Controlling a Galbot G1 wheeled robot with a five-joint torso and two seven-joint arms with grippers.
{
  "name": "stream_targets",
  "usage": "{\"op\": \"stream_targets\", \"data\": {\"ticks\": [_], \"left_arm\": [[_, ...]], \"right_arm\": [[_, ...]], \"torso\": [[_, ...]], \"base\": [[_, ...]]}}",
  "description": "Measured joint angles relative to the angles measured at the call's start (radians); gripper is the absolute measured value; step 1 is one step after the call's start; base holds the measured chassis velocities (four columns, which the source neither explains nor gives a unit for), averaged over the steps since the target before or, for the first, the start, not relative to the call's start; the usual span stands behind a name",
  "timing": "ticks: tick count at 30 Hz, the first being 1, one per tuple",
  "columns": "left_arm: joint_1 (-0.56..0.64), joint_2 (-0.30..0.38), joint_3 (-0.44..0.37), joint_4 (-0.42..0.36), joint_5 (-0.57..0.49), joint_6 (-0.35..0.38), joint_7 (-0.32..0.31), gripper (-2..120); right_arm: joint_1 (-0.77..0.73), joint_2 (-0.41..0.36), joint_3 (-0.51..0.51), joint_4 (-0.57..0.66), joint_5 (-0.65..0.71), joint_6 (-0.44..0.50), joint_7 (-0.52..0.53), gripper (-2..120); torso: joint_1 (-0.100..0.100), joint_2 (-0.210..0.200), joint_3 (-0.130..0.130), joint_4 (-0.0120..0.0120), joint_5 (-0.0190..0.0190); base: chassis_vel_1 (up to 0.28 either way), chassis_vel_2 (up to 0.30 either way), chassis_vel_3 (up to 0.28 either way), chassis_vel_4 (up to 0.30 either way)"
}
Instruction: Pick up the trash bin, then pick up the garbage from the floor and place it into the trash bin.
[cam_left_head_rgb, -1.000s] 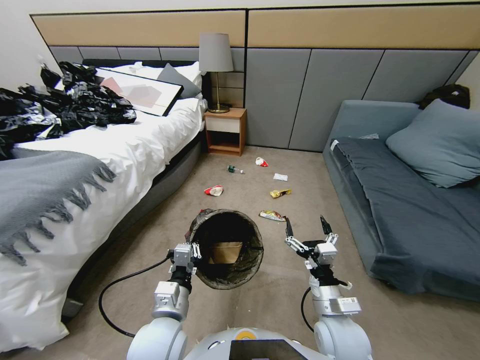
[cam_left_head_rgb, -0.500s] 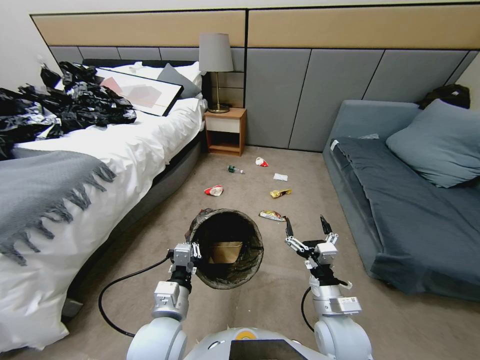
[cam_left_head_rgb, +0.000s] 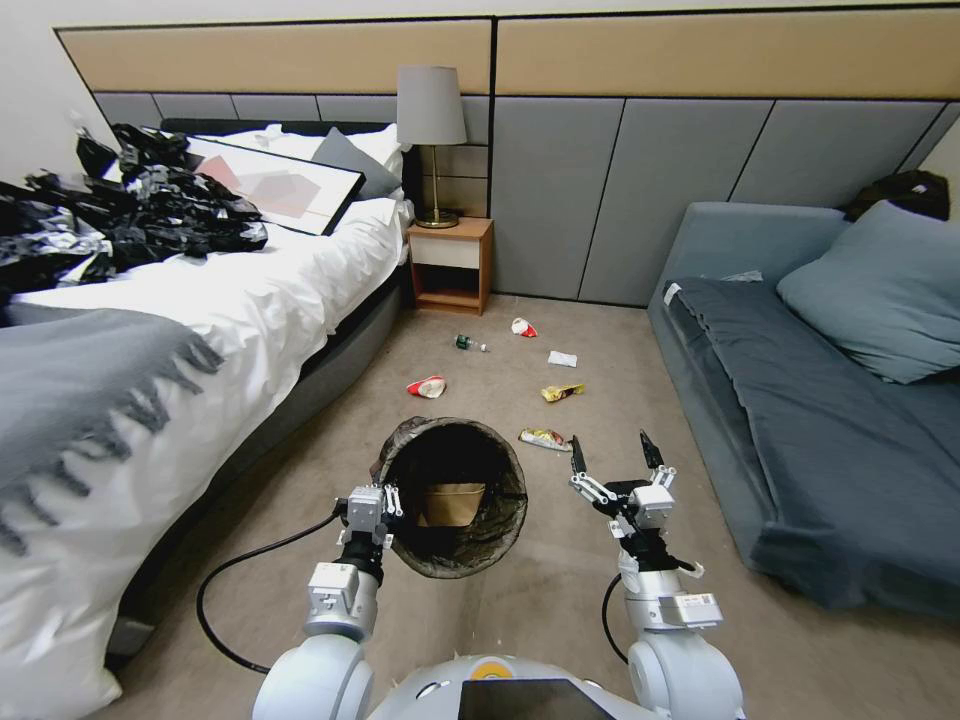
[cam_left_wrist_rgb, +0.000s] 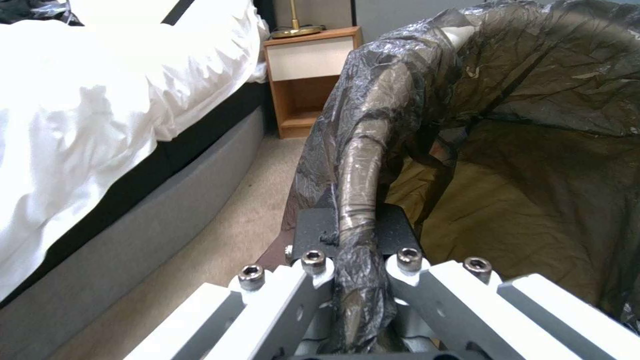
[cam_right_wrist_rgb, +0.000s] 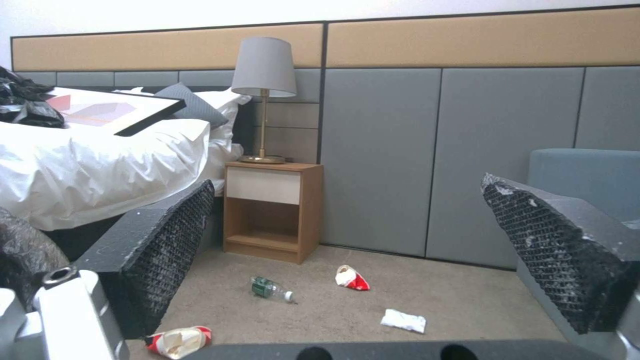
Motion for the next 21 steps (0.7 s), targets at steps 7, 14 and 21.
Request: {"op": "stream_targets", "data": {"ticks": [7,14,21], "left_arm": [[-0.001,0.000,0.000,0.000,0.000,-0.001,0.001,1],[-0.001,-0.001,-0.001,0.002,0.000,-0.002,0.002,1],[-0.001,-0.001,-0.001,0.002,0.001,-0.002,0.002,1]], "right_arm": [[0.001,0.000,-0.001,-0.002,0.000,0.001,-0.001,100],[0.002,0.000,0.000,-0.004,0.001,0.001,-0.002,100],[0.002,0.000,0.000,-0.006,0.001,0.001,-0.002,100]], "torso": [[0.000,0.000,0.000,0.0000,0.0001],[0.000,0.000,0.000,0.0000,0.0002],[0.000,0.000,0.000,0.0000,0.0000]], "base": [[-0.127,0.119,0.110,-0.118],[-0.137,0.150,0.137,-0.138],[-0.148,0.147,0.150,-0.139]]}}
